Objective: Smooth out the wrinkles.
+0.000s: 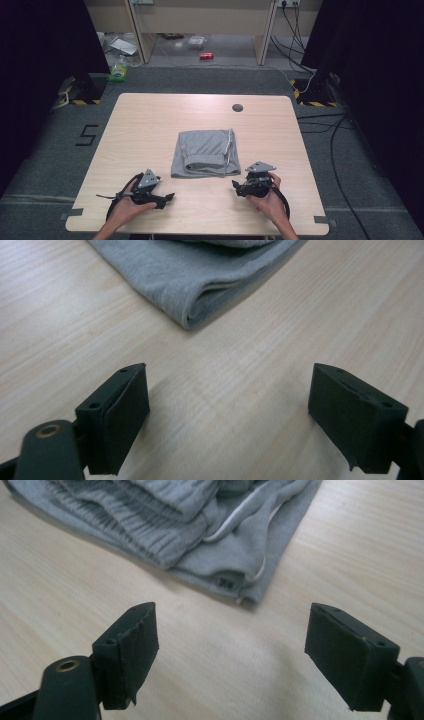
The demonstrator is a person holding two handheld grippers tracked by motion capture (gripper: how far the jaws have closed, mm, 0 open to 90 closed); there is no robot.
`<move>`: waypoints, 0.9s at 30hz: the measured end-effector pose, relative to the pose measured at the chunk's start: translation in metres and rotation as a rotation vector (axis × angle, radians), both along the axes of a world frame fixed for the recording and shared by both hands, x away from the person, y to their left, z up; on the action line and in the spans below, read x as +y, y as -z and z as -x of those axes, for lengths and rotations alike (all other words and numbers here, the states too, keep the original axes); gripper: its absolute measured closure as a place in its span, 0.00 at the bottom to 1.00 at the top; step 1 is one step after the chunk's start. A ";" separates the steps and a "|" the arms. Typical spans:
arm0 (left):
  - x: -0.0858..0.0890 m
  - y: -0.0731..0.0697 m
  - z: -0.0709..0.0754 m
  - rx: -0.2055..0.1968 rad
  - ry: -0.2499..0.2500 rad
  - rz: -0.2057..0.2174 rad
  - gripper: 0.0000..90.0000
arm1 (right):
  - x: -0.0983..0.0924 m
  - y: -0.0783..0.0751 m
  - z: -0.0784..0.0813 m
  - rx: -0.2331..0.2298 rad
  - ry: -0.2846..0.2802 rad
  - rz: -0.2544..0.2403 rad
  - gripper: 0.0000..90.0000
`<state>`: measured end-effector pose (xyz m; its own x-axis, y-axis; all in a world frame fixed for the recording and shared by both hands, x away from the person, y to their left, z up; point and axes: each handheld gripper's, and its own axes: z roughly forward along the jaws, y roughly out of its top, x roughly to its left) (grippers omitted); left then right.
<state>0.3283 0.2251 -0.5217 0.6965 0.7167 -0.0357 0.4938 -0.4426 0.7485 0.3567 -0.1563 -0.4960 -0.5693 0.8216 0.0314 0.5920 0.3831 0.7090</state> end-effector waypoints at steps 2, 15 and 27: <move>0.003 0.001 0.004 -0.007 0.001 -0.004 0.18 | -0.002 0.001 0.004 0.009 -0.003 0.001 0.23; 0.025 0.002 0.024 -0.011 -0.028 -0.005 0.17 | -0.018 0.016 0.024 0.010 -0.006 0.051 0.18; 0.024 0.002 0.029 -0.010 -0.028 -0.006 0.16 | -0.024 0.021 0.037 -0.033 -0.005 0.024 0.16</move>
